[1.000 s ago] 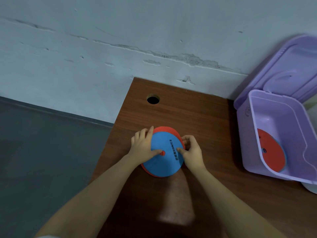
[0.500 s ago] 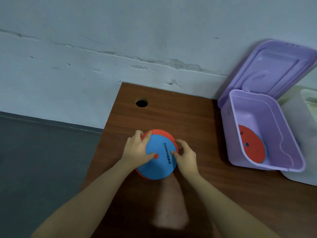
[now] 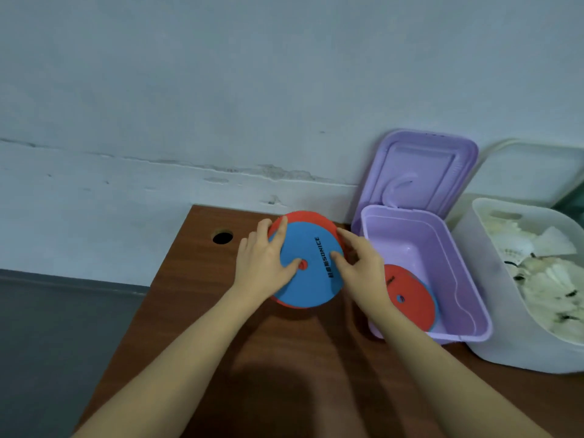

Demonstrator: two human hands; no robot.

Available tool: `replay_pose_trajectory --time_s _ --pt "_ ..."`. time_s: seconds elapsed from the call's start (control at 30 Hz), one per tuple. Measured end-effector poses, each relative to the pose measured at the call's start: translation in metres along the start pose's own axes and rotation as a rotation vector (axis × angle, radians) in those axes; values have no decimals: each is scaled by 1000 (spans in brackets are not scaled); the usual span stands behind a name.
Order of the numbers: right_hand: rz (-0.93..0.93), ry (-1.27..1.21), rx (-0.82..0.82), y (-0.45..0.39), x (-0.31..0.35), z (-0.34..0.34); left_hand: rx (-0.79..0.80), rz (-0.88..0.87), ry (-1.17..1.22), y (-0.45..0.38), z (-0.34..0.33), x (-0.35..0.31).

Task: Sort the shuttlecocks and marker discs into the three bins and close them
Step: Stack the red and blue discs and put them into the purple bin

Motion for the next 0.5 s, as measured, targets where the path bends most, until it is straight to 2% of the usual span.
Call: replay_pose_trajectory --time_s 0.17,0.27,0.4,0.5 --pt "32 12 -62 -42 -35 88 -53 11 39 -52 3 -93" --pt "39 77 -46 -61 -67 128 -52 18 28 -74 -11 -143" --pt "62 280 49 -76 -107 153 35 51 -30 -88 -45 -186" --pt "17 459 183 -78 -132 153 129 105 -34 -84 -73 -203"
Point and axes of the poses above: each hand's wrist, its own y-axis away from the middle knuckle, its own z-axis out of the back of the hand, x = y × z, the point moved 7 cm from there along -y, towards the middle knuckle, and after that the axes turned 10 degrees about -z, right-handed, at the moved point
